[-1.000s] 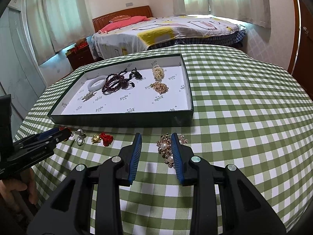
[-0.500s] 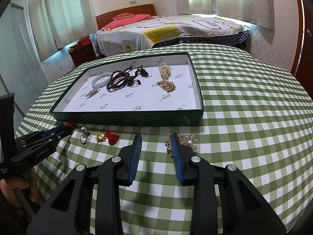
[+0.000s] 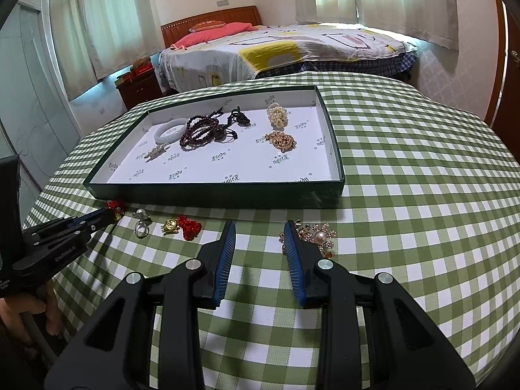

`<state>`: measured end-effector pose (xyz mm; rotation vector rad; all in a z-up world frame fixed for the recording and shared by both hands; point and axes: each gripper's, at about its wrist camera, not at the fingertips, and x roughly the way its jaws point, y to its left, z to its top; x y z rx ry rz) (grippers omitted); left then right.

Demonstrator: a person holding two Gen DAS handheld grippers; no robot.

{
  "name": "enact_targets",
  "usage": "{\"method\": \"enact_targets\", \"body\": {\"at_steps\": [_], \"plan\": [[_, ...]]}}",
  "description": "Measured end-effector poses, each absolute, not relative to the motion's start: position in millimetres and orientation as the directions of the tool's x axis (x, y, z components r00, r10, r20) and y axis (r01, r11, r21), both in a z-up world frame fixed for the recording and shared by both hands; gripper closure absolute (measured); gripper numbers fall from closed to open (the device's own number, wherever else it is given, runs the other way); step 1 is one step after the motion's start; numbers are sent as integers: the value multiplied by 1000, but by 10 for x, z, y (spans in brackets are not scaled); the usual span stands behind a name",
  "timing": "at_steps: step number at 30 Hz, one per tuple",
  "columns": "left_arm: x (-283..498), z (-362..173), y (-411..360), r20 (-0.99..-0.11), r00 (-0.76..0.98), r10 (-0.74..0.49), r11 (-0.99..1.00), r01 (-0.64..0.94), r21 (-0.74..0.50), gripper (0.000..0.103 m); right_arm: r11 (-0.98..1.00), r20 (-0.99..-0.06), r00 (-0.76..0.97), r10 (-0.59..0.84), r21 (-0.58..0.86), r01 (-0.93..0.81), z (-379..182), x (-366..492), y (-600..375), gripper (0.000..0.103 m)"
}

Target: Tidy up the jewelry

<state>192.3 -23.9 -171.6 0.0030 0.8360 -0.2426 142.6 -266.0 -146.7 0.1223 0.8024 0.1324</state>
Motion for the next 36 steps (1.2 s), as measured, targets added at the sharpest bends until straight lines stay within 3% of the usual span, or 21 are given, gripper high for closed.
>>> {"method": "enact_targets", "body": {"at_steps": [14, 18, 20, 30, 36], "plan": [[1906, -1731, -157, -754, 614, -232, 970, 204, -132, 90, 984, -712, 682, 168, 159, -76, -1488, 1425, -2635, 72], [1950, -1722, -172, -753, 615, -236, 970, 198, -142, 72, 984, -713, 681, 168, 159, -76, -1495, 1429, -2628, 72], [1965, -1713, -176, -752, 616, -234, 971, 192, -145, 68, 984, -715, 679, 168, 160, -75, -1502, 1434, -2629, 72], [2089, -1694, -191, -748, 623, -230, 973, 170, -158, 54, 983, -720, 671, 176, 167, -79, -1540, 1460, -2616, 72], [2159, -1709, -211, -751, 618, -234, 972, 164, -168, 57, 983, -722, 670, 175, 167, -76, -1553, 1465, -2613, 72]]}}
